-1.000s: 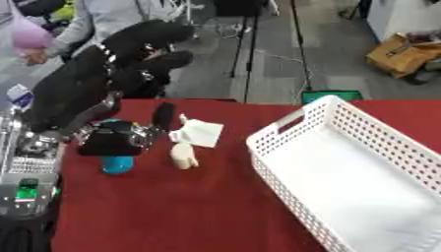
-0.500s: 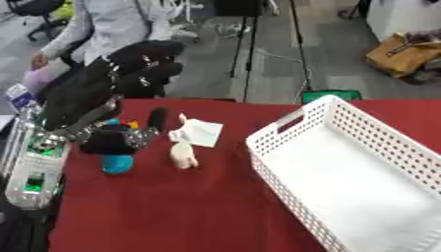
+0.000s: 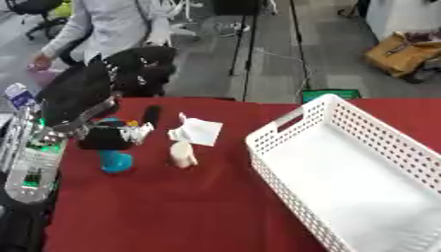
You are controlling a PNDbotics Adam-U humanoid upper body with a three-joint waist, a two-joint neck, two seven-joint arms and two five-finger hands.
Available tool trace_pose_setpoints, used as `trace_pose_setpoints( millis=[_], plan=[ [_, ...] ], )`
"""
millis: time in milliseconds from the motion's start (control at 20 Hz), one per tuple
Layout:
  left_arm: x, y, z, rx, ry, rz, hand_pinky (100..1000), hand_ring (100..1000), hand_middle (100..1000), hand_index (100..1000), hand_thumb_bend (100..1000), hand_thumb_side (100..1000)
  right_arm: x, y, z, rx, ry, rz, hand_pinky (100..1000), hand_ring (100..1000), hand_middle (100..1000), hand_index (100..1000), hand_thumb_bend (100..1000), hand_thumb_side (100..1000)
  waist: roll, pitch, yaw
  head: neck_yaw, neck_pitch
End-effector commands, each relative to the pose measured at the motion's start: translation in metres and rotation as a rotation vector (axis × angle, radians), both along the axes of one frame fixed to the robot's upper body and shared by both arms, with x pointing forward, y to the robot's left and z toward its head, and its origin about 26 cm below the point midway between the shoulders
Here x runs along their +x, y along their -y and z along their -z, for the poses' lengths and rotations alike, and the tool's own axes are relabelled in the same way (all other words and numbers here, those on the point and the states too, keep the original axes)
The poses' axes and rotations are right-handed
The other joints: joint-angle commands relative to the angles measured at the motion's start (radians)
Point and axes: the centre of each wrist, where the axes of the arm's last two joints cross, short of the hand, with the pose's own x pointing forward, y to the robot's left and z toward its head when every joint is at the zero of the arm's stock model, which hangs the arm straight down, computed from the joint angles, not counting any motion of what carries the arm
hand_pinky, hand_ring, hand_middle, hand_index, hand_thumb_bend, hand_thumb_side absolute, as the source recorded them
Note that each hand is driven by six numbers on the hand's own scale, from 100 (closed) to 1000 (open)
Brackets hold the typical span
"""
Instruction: Pick up objects on the table and place them in the box.
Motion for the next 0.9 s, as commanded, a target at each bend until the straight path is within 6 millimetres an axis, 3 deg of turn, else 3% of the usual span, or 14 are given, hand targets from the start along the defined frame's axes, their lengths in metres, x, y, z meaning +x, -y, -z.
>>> trace_pose_setpoints(
  millis=[50,100,300,550,700,800,850,900],
  plan=[
    [-0.001,-0.005,-0.008,-0.048,-0.036,-0.147,960,1000,1000,1000,100,614,-0.002,0.001,-0.009,0.007,0.196,-0.034,751,683,677,722,100,928,-0.007,-0.018,0.001,0.0,0.003],
    [-0.002,-0.002,-0.008,-0.055,-0.055,-0.166,964,1000,1000,1000,100,571,-0.002,0.001,-0.009,0.008,0.196,-0.034,751,683,676,722,100,927,-0.007,-0.018,0.0,0.001,0.002],
    [-0.005,0.007,-0.006,-0.07,-0.067,-0.137,970,1000,993,1000,100,574,-0.002,0.001,-0.009,0.01,0.196,-0.033,751,682,676,722,100,926,-0.008,-0.017,-0.004,0.003,0.0],
    [-0.004,0.014,-0.005,-0.02,-0.016,0.019,942,986,971,1000,100,545,-0.002,0.001,-0.009,0.013,0.196,-0.034,752,682,677,722,100,924,-0.008,-0.017,-0.008,0.005,-0.001],
    [0.0,0.012,-0.003,0.018,0.001,0.07,855,938,942,1000,100,448,-0.002,0.001,-0.009,0.014,0.195,-0.034,752,682,677,722,100,922,-0.007,-0.017,-0.008,0.005,-0.002],
    [0.002,0.01,-0.001,0.024,0.009,0.081,836,929,939,1000,100,433,-0.002,0.001,-0.009,0.014,0.195,-0.034,752,682,676,722,100,922,-0.007,-0.017,-0.008,0.004,-0.003],
    [0.004,0.01,-0.001,0.038,0.014,0.088,768,899,932,1000,100,393,-0.002,0.001,-0.009,0.015,0.195,-0.035,752,682,677,721,100,921,-0.007,-0.017,-0.008,0.004,-0.005],
    [0.005,0.011,0.0,0.054,0.018,0.095,762,896,931,1000,100,395,-0.002,0.001,-0.009,0.016,0.195,-0.035,752,682,677,721,100,921,-0.007,-0.017,-0.008,0.004,-0.006]
  ],
)
